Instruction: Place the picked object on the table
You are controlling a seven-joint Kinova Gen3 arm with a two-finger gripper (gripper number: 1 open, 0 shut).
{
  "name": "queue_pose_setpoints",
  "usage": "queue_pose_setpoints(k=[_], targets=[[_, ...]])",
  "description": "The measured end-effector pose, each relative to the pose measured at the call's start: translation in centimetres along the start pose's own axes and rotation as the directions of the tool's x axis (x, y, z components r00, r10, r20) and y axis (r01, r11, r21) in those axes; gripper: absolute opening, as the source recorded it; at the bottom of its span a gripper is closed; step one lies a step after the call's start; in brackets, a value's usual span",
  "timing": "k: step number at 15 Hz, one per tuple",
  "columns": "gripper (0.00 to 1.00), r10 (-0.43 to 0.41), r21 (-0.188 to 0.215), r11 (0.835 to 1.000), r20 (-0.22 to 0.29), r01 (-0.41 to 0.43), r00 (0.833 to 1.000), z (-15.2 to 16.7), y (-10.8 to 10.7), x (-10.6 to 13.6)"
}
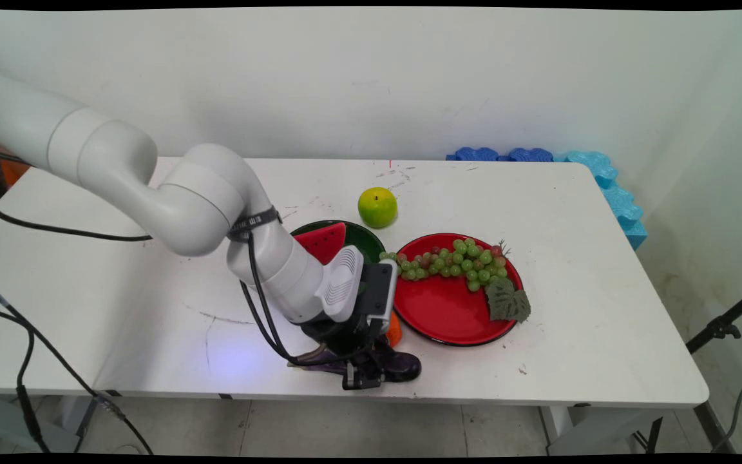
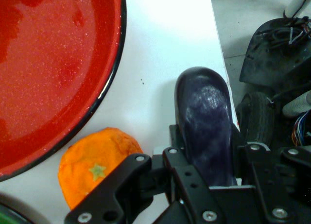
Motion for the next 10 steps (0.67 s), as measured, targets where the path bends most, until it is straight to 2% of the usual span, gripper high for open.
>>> queue_pose_setpoints(k=[4, 5, 10], targets=[[0.00, 0.003, 0.001, 1.000, -0.001, -0.003, 1.000, 0.73, 0.02, -0.23], [1.00, 0.004, 0.002, 1.000, -0.003, -0.004, 1.000, 0.88, 0.00, -0.25], [1.00, -0.015, 0.008, 1.000, -0.014, 0.015, 1.000, 1.16, -0.06, -0.20]])
